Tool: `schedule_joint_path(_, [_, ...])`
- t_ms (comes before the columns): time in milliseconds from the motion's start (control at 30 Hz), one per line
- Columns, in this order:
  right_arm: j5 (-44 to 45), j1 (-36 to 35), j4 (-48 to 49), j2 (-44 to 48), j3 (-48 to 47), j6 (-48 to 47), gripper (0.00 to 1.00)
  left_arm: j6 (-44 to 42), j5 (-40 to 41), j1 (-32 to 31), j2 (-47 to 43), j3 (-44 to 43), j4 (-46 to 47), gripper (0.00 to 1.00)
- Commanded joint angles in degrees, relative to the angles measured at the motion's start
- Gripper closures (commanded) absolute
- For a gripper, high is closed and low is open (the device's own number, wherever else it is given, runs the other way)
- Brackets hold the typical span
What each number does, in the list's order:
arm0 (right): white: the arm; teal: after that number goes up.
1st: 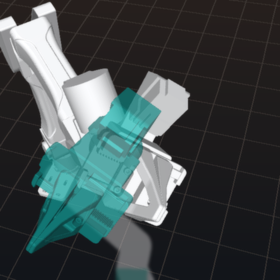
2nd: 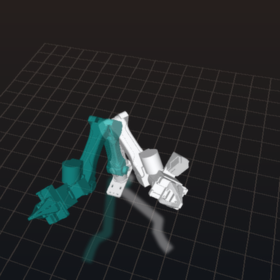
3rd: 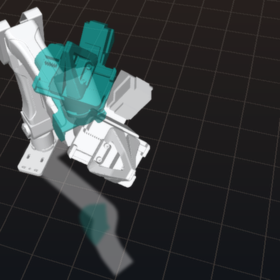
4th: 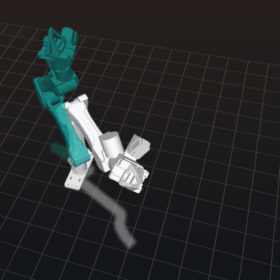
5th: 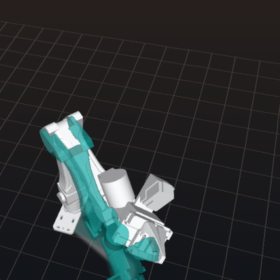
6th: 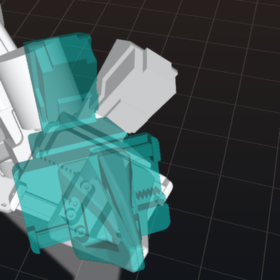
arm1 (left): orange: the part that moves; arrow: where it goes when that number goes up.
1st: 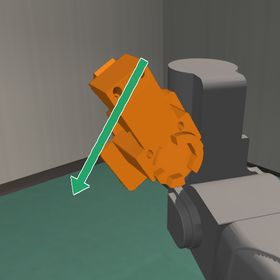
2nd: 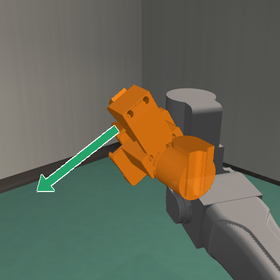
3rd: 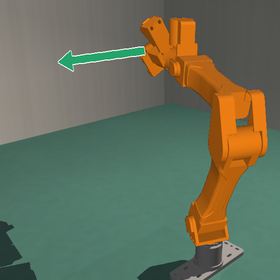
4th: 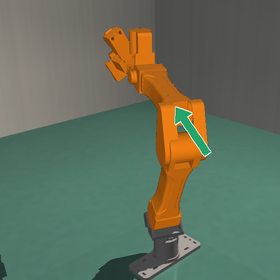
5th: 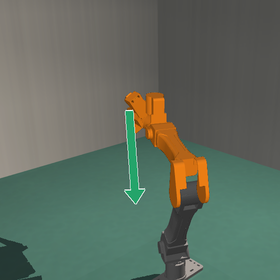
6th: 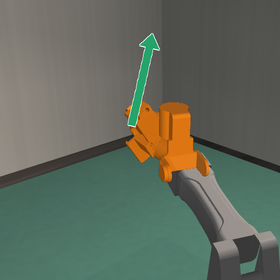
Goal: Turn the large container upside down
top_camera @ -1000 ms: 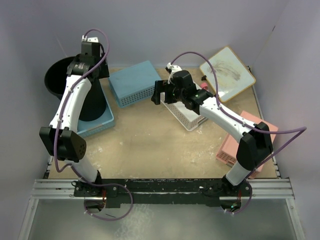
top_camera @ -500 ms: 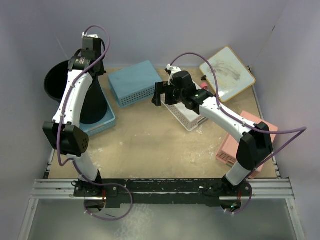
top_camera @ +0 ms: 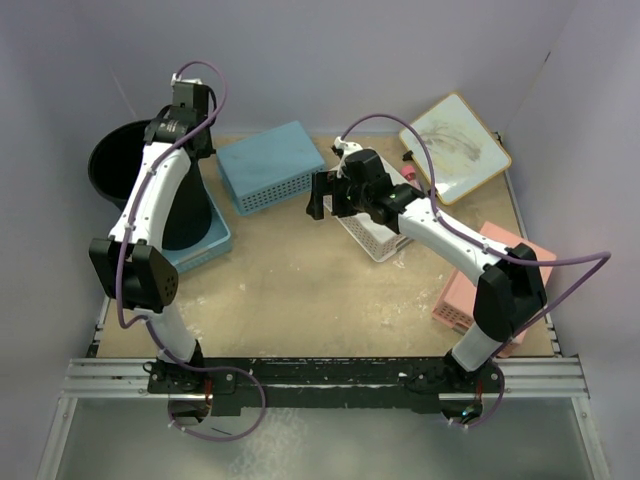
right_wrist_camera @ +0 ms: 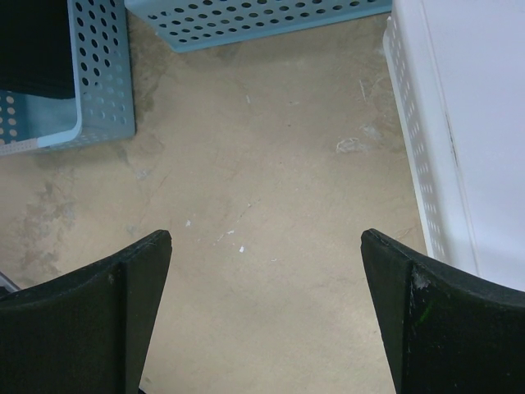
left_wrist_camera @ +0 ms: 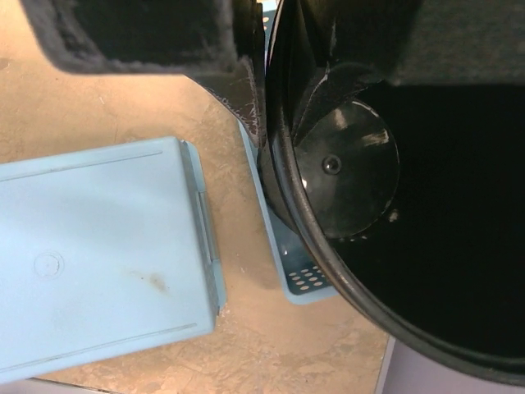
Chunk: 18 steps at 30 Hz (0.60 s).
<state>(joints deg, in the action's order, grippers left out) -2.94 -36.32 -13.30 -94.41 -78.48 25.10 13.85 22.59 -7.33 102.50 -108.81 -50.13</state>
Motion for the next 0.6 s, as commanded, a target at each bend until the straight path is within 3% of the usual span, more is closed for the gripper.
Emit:
schedule_joint_path(0, [-0.4,0.0,1.5,1.6,-1.9,0.3,0.00,-0.7,3.0,0.3,0.1,0.6,0.9,0.91])
schedule_joint_path(67, [-1.0,0.0,2.2,1.5,-2.0,0.5,0.00,-0.6,3.2,0.3,0.2,0.2,0.3,1.00])
schedule_joint_path(567, [-1.5,0.0,4.2,1.5,-2.7,1.5,0.00,-2.6,7.7,0.2,-11.3,-16.5,-5.3,1.00])
